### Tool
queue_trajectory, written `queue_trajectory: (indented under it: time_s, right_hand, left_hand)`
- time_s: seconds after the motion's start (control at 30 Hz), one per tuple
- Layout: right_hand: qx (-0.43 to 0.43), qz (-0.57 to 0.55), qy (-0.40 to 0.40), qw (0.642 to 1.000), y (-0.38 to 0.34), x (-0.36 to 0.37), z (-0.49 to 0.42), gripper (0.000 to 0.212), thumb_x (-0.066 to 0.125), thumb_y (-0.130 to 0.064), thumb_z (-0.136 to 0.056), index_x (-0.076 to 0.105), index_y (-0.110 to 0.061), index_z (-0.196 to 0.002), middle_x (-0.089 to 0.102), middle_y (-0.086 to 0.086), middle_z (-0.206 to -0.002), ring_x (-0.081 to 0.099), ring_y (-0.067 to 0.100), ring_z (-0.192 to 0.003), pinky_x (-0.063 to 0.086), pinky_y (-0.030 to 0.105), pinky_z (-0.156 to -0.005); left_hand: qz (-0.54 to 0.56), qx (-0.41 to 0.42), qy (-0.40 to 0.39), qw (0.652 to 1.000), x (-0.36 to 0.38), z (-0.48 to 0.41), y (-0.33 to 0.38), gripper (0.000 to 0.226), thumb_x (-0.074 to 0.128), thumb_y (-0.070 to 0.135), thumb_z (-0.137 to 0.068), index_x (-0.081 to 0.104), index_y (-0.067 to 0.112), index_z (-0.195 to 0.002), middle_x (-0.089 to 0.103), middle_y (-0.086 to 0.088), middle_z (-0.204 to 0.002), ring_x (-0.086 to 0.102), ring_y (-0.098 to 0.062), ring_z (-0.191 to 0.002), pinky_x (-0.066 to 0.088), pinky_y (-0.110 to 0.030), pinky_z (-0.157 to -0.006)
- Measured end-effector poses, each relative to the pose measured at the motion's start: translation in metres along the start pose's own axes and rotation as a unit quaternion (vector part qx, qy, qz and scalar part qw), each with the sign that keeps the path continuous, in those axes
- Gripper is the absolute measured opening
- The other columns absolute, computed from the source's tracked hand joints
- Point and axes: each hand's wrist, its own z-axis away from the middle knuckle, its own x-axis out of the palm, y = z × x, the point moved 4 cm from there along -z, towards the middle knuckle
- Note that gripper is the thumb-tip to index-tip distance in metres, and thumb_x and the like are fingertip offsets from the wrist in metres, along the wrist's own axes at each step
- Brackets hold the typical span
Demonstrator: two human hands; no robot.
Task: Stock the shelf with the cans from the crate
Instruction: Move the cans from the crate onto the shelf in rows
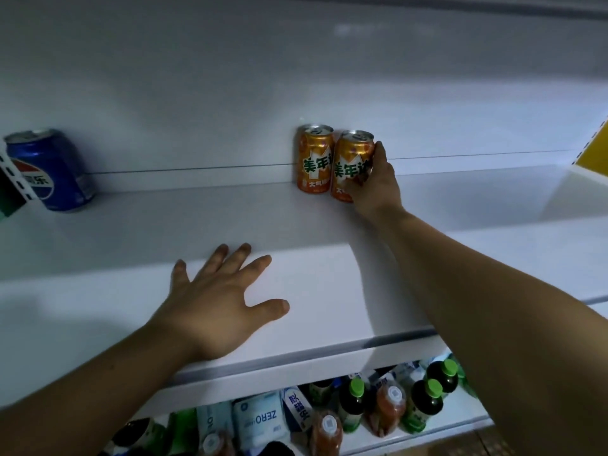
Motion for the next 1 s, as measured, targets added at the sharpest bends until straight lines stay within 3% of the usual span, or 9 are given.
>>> queue_trajectory:
  time_s: [0.17,0.33,0.47,0.67,0.9,1.0]
  right_hand:
    - [0.016,0.009,-0.014,1.000,0.005,0.005,-0.010,0.085,0.063,-0.026,-0.089,0.008,-0.022,-0.155,0.053,0.003,-0.138,0.051,0.025,-0.124,0.041,0.036,-0.101]
    - [0.025,0.004,-0.013,1.000,0.007,0.005,-0.015,0.063,0.061,-0.026,-0.091,0.028,-0.020,-0.144,0.059,0.000,-0.130,0.055,0.024,-0.118,0.042,0.032,-0.092]
    - [0.033,0.001,-0.018,0.999,0.005,0.006,-0.018,0.057,0.060,-0.026,-0.092,0.030,-0.021,-0.140,0.059,0.002,-0.128,0.056,0.025,-0.116,0.042,0.034,-0.090]
    - [0.041,0.002,-0.031,0.999,0.005,0.011,-0.026,0.054,0.059,-0.025,-0.092,0.030,-0.021,-0.138,0.058,0.003,-0.128,0.056,0.027,-0.116,0.042,0.036,-0.088]
    - [0.055,-0.004,-0.042,0.998,0.000,0.014,-0.029,0.066,0.057,-0.029,-0.093,0.020,-0.019,-0.147,0.052,0.006,-0.137,0.051,0.029,-0.123,0.044,0.045,-0.100]
    - [0.075,0.009,-0.063,0.995,0.001,0.009,-0.022,0.084,0.059,-0.037,-0.092,0.006,-0.017,-0.154,0.035,0.009,-0.151,0.040,0.031,-0.134,0.037,0.044,-0.106]
  left_hand:
    - [0.007,-0.003,0.002,1.000,-0.001,0.000,0.001,0.126,-0.020,0.096,-0.026,-0.009,0.054,-0.143,-0.019,0.026,-0.153,-0.021,-0.002,-0.142,-0.011,-0.052,-0.115]
    - [0.015,0.000,-0.003,1.000,-0.002,0.001,0.000,0.126,-0.018,0.098,-0.026,-0.005,0.055,-0.143,-0.019,0.030,-0.149,-0.020,0.000,-0.141,-0.012,-0.050,-0.115]
    - [0.020,-0.001,-0.008,1.000,-0.002,0.001,0.000,0.124,-0.018,0.098,-0.026,-0.006,0.055,-0.143,-0.024,0.034,-0.138,-0.022,0.005,-0.137,-0.013,-0.049,-0.116]
    - [0.026,-0.002,-0.006,1.000,-0.002,0.001,0.001,0.123,-0.018,0.098,-0.027,-0.007,0.056,-0.142,-0.026,0.032,-0.139,-0.023,0.008,-0.132,-0.013,-0.049,-0.116]
    - [0.029,0.000,0.008,1.000,-0.001,0.001,-0.001,0.123,-0.017,0.098,-0.028,-0.006,0.056,-0.142,-0.024,0.033,-0.140,-0.022,0.007,-0.134,-0.013,-0.049,-0.116]
    - [0.021,0.003,0.008,1.000,0.000,0.000,0.000,0.124,-0.017,0.099,-0.028,-0.005,0.056,-0.143,-0.020,0.032,-0.143,-0.019,0.001,-0.141,-0.013,-0.050,-0.116]
